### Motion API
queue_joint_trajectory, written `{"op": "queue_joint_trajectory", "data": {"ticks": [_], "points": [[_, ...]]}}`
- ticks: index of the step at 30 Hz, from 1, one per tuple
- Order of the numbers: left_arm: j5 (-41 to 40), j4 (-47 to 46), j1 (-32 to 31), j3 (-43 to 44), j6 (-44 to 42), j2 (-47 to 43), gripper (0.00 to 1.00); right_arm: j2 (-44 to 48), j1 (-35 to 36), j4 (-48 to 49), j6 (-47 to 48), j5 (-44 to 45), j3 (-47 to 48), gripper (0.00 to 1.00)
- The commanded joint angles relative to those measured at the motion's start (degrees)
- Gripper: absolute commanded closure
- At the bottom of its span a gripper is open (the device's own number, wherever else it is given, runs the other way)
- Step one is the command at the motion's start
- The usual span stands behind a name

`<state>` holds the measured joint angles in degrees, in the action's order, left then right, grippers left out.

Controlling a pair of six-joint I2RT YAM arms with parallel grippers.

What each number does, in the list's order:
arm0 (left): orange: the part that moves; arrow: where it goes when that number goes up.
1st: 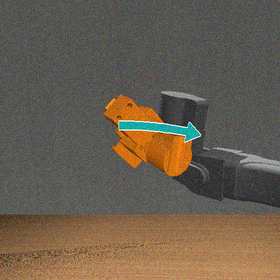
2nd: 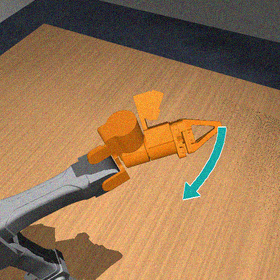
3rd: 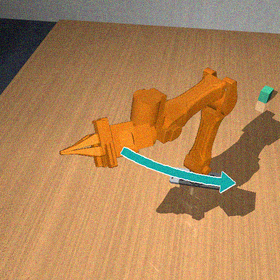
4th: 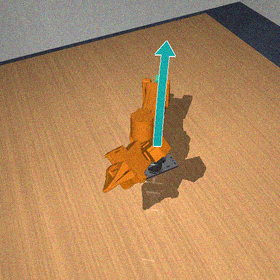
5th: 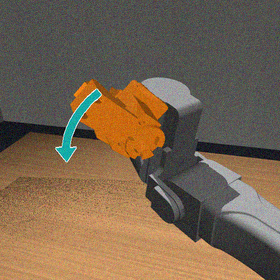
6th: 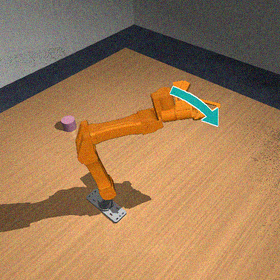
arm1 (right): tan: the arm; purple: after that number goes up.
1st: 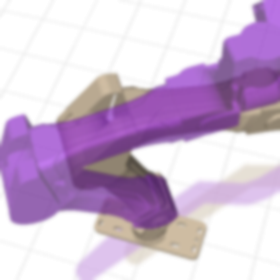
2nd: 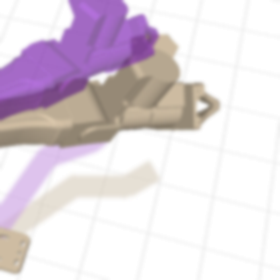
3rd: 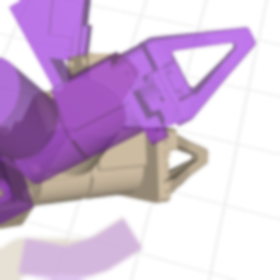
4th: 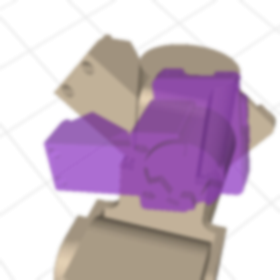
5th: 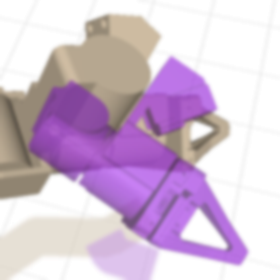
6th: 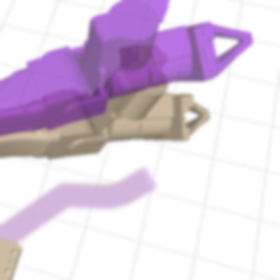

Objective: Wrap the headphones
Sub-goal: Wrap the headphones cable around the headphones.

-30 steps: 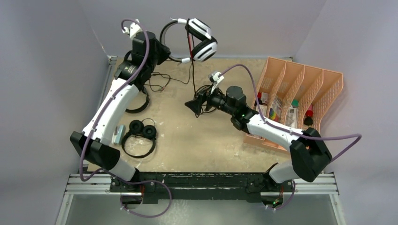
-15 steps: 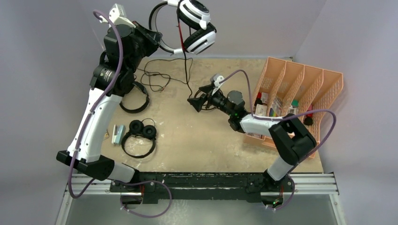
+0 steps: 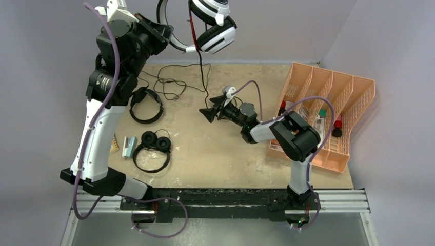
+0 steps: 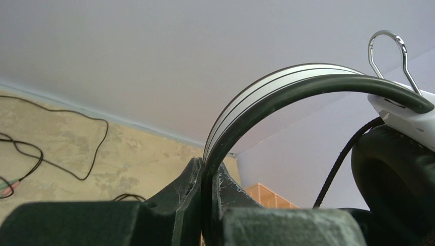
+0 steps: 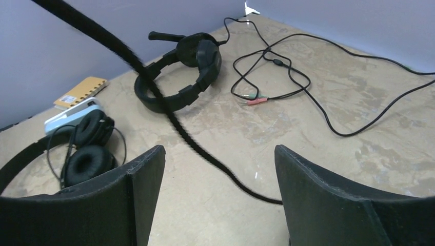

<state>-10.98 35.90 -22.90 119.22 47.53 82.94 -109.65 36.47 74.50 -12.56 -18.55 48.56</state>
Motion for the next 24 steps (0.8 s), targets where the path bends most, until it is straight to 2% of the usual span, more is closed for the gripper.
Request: {"op": "queue_joint_trajectory", "data": {"ticks": [1, 7, 13, 15, 19, 22, 24], "points": [[2.76, -6.01, 0.13, 6.42, 2.78, -0.71, 1.00, -3.55, 0.24, 9.58, -2.80, 1.10, 5.97, 0.26], [3.94, -7.24, 0.12, 6.70, 3.36, -1.89, 1.00, -3.33, -0.04, 9.09, -4.06, 1.76, 7.58, 0.52], [5.16, -9.01, 0.13, 6.83, 1.78, -3.21, 1.00, 1.75, -3.62, 6.28, -6.13, 0.33, 5.63, 0.92], [7.60, -10.90, 0.13, 6.29, -0.29, -4.00, 1.00, 3.52, -7.26, 3.73, -8.82, -3.24, 5.33, 1.00], [18.08, -11.22, 0.13, 5.29, -8.45, -5.33, 1.00, 4.74, -17.05, -7.19, -16.47, -17.93, 10.22, 1.00], [25.52, -10.61, 0.13, -0.55, -13.97, -8.10, 1.00, 3.91, -23.61, -20.77, -20.66, -29.70, 18.11, 1.00], [28.21, -8.91, 0.13, -5.56, -18.67, -10.34, 1.00, 4.08, -26.61, -29.17, -20.57, -33.43, 21.86, 1.00]]}}
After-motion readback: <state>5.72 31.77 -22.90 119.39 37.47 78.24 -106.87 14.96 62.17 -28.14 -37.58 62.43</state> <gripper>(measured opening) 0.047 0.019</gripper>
